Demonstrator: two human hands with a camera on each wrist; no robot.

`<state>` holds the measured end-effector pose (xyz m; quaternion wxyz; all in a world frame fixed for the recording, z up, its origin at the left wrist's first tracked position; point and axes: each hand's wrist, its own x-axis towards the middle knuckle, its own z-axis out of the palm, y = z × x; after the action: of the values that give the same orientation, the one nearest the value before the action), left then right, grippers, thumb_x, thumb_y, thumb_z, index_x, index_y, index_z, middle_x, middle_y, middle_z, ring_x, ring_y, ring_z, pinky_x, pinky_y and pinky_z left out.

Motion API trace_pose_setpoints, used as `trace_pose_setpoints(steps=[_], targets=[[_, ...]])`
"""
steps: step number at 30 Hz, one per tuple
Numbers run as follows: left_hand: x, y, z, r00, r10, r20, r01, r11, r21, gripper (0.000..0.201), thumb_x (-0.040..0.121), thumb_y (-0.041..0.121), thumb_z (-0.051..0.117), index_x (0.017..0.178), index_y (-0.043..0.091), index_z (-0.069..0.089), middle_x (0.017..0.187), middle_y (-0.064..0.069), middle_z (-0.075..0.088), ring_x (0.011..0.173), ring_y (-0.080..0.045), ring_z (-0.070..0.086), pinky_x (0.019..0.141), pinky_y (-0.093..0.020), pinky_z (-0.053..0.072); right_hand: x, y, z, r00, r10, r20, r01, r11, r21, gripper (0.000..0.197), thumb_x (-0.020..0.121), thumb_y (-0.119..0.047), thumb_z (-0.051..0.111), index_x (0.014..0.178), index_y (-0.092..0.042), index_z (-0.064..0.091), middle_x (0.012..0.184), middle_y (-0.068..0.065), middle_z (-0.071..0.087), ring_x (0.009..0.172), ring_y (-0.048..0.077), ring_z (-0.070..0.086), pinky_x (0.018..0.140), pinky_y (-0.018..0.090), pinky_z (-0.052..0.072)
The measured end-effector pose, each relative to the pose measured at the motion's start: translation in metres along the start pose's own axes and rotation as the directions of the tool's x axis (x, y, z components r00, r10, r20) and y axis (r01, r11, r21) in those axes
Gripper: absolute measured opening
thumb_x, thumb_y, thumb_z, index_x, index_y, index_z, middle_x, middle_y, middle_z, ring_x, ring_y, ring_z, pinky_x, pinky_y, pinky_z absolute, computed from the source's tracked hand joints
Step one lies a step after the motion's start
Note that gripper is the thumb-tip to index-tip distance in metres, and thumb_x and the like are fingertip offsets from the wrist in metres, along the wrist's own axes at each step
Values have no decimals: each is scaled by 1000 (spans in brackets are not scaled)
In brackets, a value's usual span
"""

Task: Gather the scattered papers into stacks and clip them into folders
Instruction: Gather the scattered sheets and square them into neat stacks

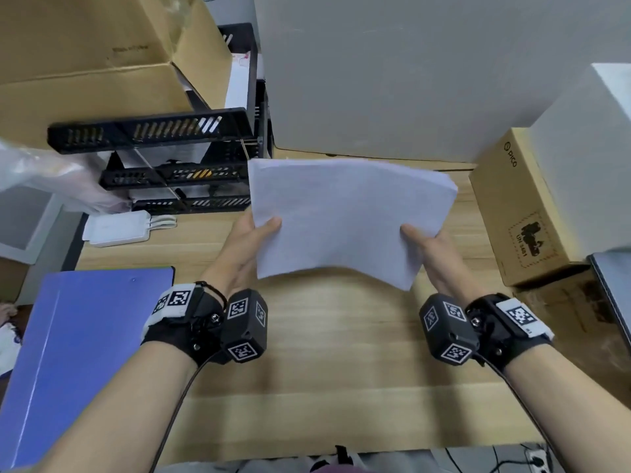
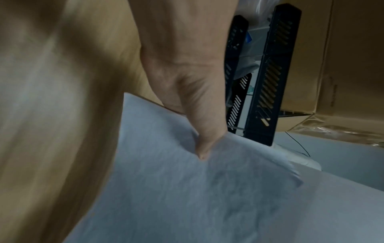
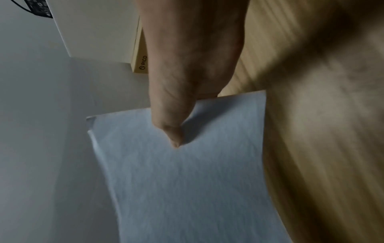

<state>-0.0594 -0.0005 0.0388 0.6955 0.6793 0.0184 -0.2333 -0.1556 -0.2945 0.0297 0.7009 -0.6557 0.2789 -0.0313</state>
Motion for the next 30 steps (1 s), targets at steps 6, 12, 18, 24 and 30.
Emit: trace_pose_setpoints(steps=[6,12,18,24,30], targets=[[16,-19,0,995,47,-90,-37,993,110,45,74,-3,60,108,27,63,117,-5,67,114,-23,59,98,-35,45,15,-1,-6,995,-47,82,51,998,-47,32,91,-4,59,112,-28,59,115,-4,67,105,9,63,85,21,50],[16,-50,8,976,-19,-217,51,989,142,48,64,-1,54,105,23,62,108,-3,63,102,-18,56,83,-32,43,21,34,-8,998,63,10,-63,997,-52,20,90,-9,63,105,-22,63,100,-9,71,89,-1,67,78,18,48],[18,-58,15,943,-55,-329,90,991,94,43,78,-12,51,107,18,62,98,1,66,97,-18,58,81,-30,46,28,37,-7,998,56,3,-55,997,-58,23,92,-5,58,109,-20,60,102,-10,68,88,-4,64,76,13,48],[24,-52,19,954,12,-298,54,975,215,39,85,-9,44,99,21,64,101,4,66,93,-9,56,75,-19,44,31,38,-7,998,62,-12,-64,975,-213,16,96,-17,57,110,-11,61,95,-6,65,85,6,60,72,21,46],[40,-13,19,968,1,-250,63,967,249,27,80,-9,43,81,13,57,82,4,62,73,-8,56,60,-21,42,33,7,-22,997,34,73,-9,947,-321,12,96,-20,57,96,-11,66,88,-3,70,74,10,67,61,22,50]])
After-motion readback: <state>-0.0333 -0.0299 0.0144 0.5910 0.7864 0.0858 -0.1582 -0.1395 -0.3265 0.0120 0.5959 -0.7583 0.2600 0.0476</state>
